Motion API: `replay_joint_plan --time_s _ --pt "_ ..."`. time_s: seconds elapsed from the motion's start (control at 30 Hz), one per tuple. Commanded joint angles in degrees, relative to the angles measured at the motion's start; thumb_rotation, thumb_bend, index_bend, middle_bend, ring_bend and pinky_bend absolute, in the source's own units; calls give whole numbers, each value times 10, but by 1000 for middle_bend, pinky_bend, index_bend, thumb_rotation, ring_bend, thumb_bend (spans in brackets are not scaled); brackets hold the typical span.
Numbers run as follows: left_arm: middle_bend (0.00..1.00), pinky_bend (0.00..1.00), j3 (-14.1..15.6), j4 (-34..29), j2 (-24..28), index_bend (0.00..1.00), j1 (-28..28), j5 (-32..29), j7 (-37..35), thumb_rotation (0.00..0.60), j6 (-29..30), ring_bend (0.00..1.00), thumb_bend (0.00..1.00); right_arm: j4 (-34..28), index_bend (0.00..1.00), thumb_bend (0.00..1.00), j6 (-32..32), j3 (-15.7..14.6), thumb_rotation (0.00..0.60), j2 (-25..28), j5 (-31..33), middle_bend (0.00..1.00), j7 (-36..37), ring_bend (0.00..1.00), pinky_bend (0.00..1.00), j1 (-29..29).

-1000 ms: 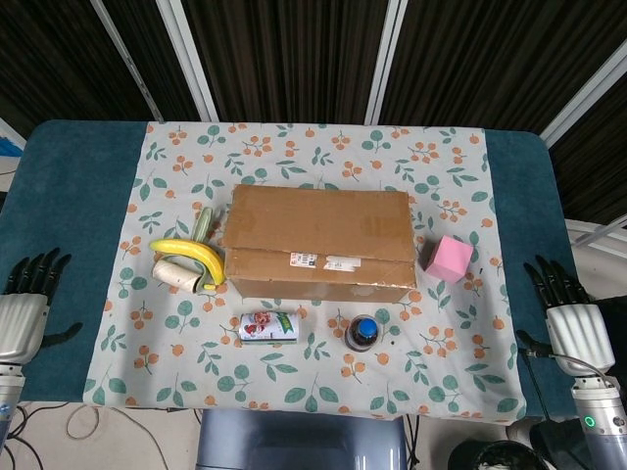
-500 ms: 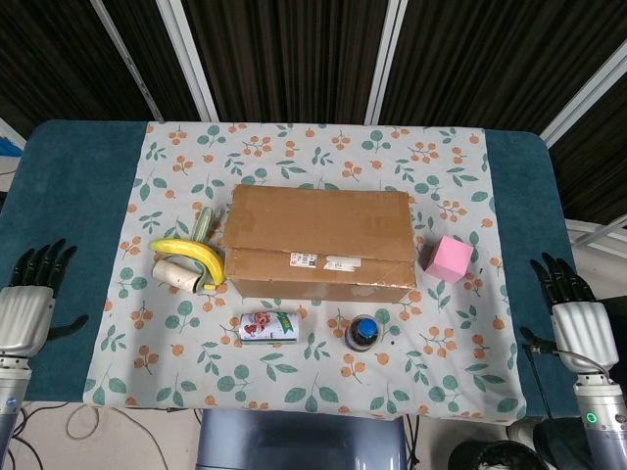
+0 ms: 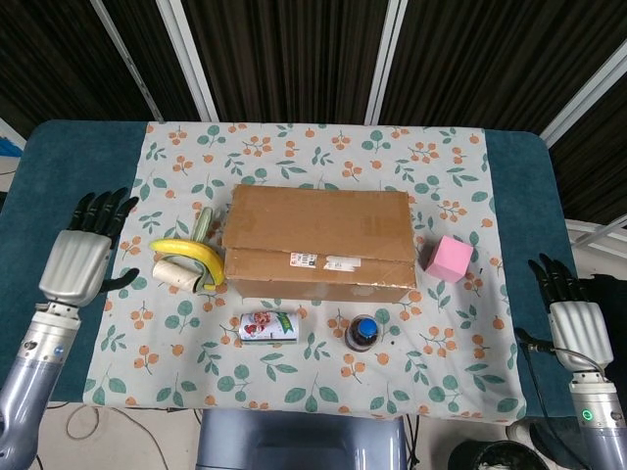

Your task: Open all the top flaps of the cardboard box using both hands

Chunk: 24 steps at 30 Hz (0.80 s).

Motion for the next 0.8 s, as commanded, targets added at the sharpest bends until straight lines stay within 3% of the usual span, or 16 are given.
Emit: replay_joint_plan --time_s 0.03,0.27,0.8 --pt "0 0 -36 -5 -26 0 -59 -59 45 600 -42 0 165 -3 0 172 -5 2 600 0 6 0 3 0 198 1" --pt "0 0 -53 16 -75 0 -134 -134 100 600 -81 0 166 -7 0 172 -18 7 600 -2 24 0 11 0 198 2" --pt "0 0 -44 51 -144 0 -225 -193 141 600 -99 0 173 -9 0 172 -35 17 600 0 52 0 27 0 198 3"
